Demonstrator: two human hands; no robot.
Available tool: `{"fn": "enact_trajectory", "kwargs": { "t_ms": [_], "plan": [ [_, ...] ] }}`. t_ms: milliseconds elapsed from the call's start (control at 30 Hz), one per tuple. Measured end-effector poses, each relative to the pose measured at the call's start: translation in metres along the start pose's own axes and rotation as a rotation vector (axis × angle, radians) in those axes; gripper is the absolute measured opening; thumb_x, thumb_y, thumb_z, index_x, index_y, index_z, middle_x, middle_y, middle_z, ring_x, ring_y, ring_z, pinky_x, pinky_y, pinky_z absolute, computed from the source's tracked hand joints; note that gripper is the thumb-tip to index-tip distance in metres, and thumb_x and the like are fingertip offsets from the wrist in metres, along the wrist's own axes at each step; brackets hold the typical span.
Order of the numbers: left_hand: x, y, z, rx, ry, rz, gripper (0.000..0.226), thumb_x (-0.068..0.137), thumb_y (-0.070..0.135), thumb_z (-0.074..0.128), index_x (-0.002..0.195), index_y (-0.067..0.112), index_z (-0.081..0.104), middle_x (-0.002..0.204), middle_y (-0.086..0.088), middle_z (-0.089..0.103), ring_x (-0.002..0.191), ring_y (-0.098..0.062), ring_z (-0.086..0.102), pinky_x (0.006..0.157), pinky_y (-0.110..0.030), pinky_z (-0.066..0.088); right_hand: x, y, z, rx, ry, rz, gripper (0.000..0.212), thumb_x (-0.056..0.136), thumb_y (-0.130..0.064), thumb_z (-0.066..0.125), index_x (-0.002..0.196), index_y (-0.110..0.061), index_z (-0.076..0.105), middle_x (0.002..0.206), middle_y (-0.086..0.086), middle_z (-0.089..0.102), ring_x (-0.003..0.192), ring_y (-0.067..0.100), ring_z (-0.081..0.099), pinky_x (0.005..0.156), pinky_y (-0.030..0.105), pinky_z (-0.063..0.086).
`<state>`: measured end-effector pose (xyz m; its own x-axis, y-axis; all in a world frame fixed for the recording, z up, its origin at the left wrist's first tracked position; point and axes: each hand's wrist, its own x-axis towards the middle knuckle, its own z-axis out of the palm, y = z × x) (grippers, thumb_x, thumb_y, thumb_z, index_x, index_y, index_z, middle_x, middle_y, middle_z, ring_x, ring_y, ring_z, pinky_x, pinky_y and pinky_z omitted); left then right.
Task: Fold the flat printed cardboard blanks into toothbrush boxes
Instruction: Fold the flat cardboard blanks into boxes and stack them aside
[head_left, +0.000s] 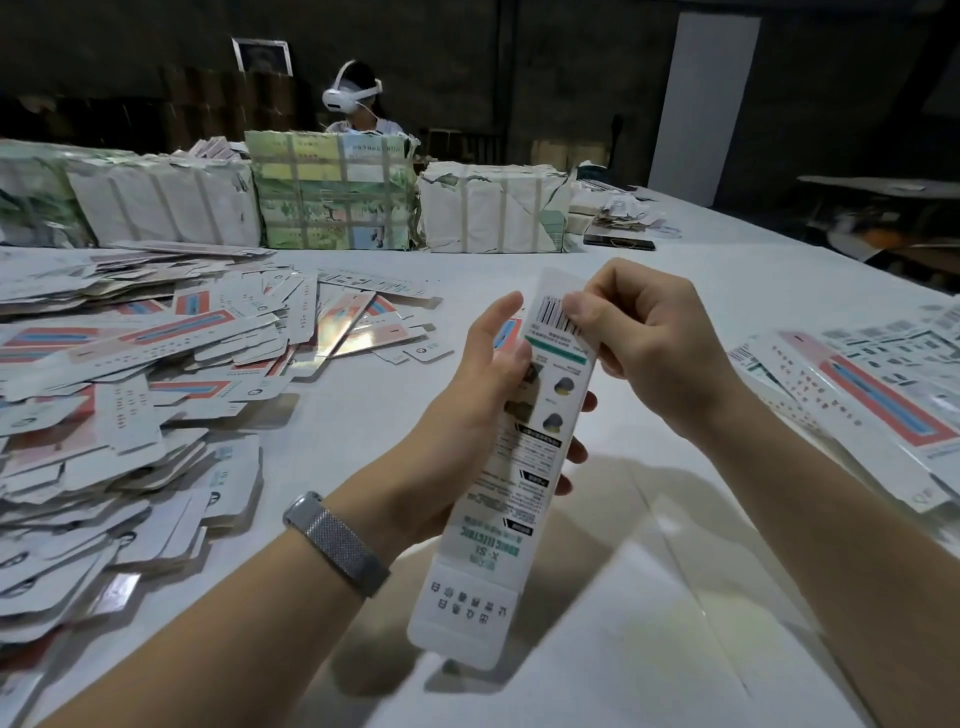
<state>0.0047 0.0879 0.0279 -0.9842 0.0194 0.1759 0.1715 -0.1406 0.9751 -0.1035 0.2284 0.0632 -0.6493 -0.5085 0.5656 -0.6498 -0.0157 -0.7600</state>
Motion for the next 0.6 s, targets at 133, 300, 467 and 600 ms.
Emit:
{"fn": "enact_trajectory", "kwargs": {
  "t_ms": [133, 300, 467, 600],
  "plan": [
    [-0.004, 0.004, -0.004, -0.141, -0.091, -0.015, 0.054, 0.100, 0.035, 0.048, 0.141, 0.065, 0.026, 0.108, -0.022, 0.067, 0.084, -0.035, 0.069, 0.068, -0.047, 0.059, -0.002, -0.002, 0.000, 0.056, -0.021, -0.034, 0.028, 0.091, -0.023, 0.059, 0.067, -0.013, 0.048, 0.064, 0.023, 0.053, 0.051, 0.015, 0.043, 0.045, 0.024, 0.034],
    [0.002, 0.002, -0.007, -0.137, -0.057, -0.002, 0.066, 0.084, 0.021, 0.045, 0.139, 0.056, 0.033, 0.091, -0.018, 0.070, 0.074, -0.037, 0.070, 0.059, -0.043, 0.057, -0.006, -0.002, 0.010, 0.050, -0.054, -0.071, 0.022, 0.093, -0.021, 0.058, 0.074, -0.015, 0.048, 0.070, 0.026, 0.056, 0.056, 0.016, 0.051, 0.047, 0.022, 0.040],
    [0.007, -0.007, -0.008, -0.070, 0.085, 0.135, 0.041, 0.087, 0.017, 0.039, 0.121, 0.039, 0.042, 0.087, -0.011, 0.072, 0.075, -0.036, 0.070, 0.061, -0.038, 0.057, -0.010, 0.002, 0.023, 0.086, -0.024, -0.029, 0.017, 0.095, -0.035, 0.058, 0.106, -0.026, 0.049, 0.082, 0.022, 0.058, 0.075, 0.034, 0.062, 0.059, 0.039, 0.052],
    [0.008, -0.010, -0.005, -0.077, 0.126, 0.194, 0.027, 0.092, 0.022, 0.043, 0.113, 0.039, 0.045, 0.087, -0.012, 0.072, 0.072, -0.038, 0.070, 0.059, -0.039, 0.057, -0.012, 0.002, 0.026, 0.206, -0.079, 0.079, 0.033, 0.092, -0.040, 0.058, 0.120, -0.023, 0.057, 0.099, 0.015, 0.067, 0.086, 0.035, 0.067, 0.071, 0.053, 0.055]
  ]
}}
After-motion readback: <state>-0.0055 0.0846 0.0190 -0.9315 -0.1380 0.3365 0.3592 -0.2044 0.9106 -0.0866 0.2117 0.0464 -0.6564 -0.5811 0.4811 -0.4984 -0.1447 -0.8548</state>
